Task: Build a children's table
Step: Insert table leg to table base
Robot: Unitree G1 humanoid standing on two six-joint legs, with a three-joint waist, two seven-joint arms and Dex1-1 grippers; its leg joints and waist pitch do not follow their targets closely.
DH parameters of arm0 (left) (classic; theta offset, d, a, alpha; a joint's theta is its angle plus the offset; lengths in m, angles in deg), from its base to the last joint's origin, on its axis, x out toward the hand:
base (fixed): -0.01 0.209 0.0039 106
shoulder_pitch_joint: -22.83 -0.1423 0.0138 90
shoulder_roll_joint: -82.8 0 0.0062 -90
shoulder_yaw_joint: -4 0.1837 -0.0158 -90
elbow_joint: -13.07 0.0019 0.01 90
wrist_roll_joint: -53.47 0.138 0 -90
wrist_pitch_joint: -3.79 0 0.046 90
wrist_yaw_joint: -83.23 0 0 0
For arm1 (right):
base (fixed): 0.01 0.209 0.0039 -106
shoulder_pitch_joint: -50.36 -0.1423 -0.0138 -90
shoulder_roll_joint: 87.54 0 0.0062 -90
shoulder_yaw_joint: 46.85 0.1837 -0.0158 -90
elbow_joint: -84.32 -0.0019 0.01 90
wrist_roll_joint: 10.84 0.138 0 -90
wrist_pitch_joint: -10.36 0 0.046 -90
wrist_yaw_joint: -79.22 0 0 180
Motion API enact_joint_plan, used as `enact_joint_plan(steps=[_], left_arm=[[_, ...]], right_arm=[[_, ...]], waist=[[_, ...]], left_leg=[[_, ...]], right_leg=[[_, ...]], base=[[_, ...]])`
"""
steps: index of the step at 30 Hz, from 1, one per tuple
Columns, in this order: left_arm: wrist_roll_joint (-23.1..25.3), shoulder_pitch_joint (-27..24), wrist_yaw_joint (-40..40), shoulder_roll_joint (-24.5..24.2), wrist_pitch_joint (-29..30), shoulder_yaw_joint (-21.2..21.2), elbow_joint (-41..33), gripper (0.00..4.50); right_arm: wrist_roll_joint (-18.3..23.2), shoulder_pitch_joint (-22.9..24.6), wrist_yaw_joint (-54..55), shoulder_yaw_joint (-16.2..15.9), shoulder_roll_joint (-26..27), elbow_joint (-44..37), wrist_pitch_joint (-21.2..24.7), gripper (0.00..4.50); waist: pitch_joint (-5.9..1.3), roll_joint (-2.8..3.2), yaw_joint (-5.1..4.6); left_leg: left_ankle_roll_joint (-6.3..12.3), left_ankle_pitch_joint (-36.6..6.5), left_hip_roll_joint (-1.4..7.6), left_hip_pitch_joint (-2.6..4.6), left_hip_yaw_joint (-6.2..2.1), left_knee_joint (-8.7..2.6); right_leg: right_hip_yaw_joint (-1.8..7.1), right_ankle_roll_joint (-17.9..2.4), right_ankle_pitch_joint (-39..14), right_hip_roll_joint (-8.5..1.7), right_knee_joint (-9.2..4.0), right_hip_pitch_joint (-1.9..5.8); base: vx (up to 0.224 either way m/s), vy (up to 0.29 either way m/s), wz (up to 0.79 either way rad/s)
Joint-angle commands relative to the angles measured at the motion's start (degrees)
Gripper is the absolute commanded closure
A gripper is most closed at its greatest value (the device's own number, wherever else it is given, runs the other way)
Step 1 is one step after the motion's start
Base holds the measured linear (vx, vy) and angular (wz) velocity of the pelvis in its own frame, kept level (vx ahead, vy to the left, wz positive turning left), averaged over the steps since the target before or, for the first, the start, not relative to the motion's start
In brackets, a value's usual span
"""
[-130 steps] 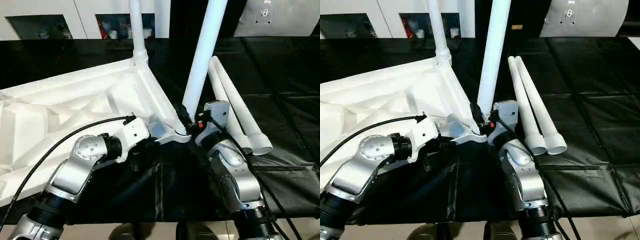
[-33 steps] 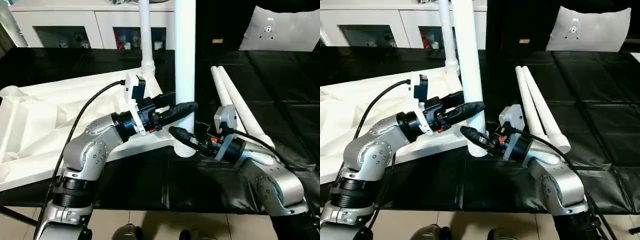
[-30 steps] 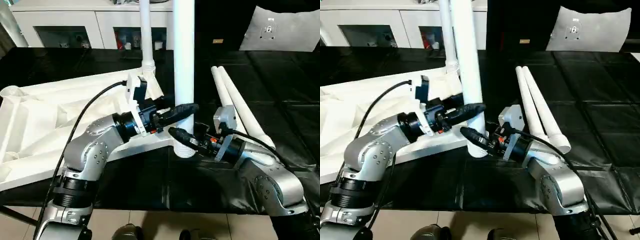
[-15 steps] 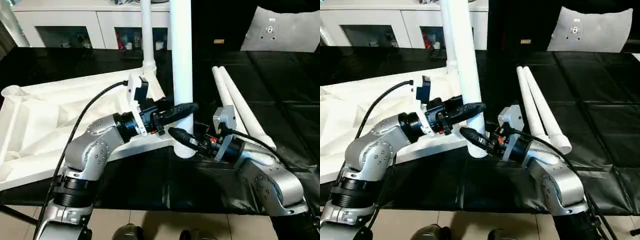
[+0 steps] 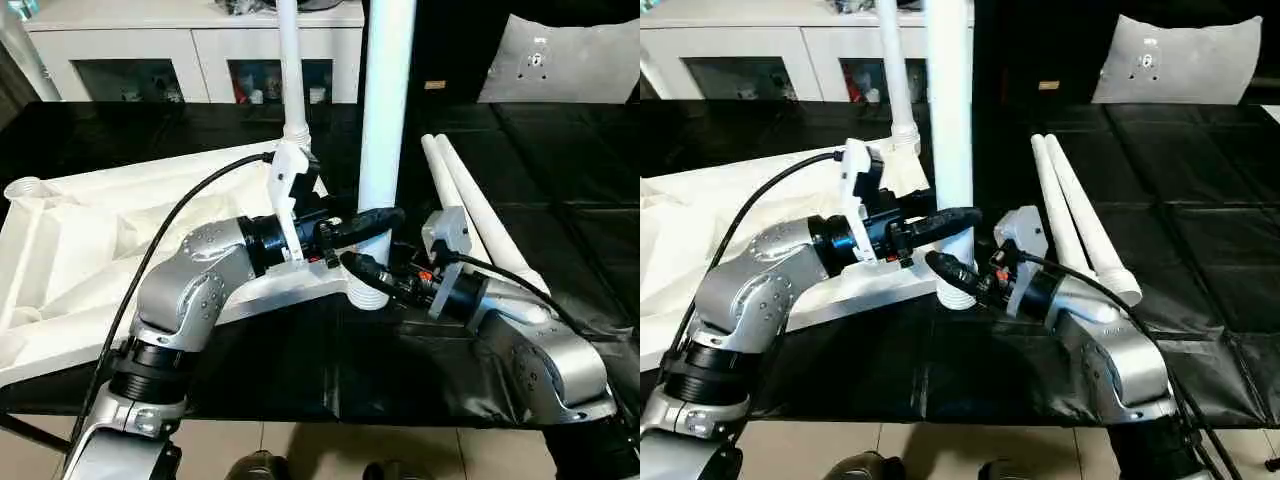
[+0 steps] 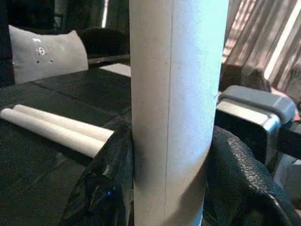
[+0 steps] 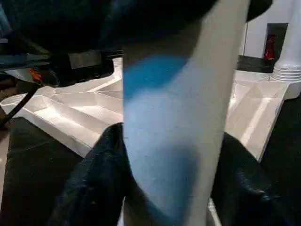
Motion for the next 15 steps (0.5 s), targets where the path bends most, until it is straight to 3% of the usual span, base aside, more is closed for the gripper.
enact_joint_plan(steps=[1, 7, 15], left_arm=[[2.0, 0.5, 2.1, -1.2, -0.1, -1.1, 0.0, 2.62], [2.1, 0.7, 1.8, -1.6, 0.2, -0.7, -0.2, 2.63], [2.4, 0.2, 0.4, -2.5, 0.4, 0.7, -1.0, 2.63]], right_arm=[[1.0, -0.6, -0.3, 0.4, -0.5, -1.1, 1.3, 1.57], [1.9, -1.8, 0.3, 1.1, -0.9, -1.1, 4.5, 1.05], [2.6, -4.1, -1.2, 0.8, -2.9, -0.6, 8.6, 1.00]], waist=[[-5.22, -0.87, 0.04], [-5.39, -0.60, 0.15], [-5.50, -0.68, 0.33]], left_leg=[[3.71, -7.6, 4.44, 0.85, -2.22, -3.28], [3.78, -6.9, 4.49, 0.86, -2.28, -3.25], [3.55, -6.9, 4.39, 0.88, -2.20, -3.13]], right_leg=[[3.52, -7.2, -19.2, -6.85, -5.44, 2.75], [3.46, -7.6, -18.0, -6.85, -5.20, 2.74], [3.50, -7.1, -19.0, -6.88, -5.33, 2.80]], base=[[0.000, 0.000, 0.00], [0.000, 0.000, 0.00], [0.000, 0.000, 0.00]])
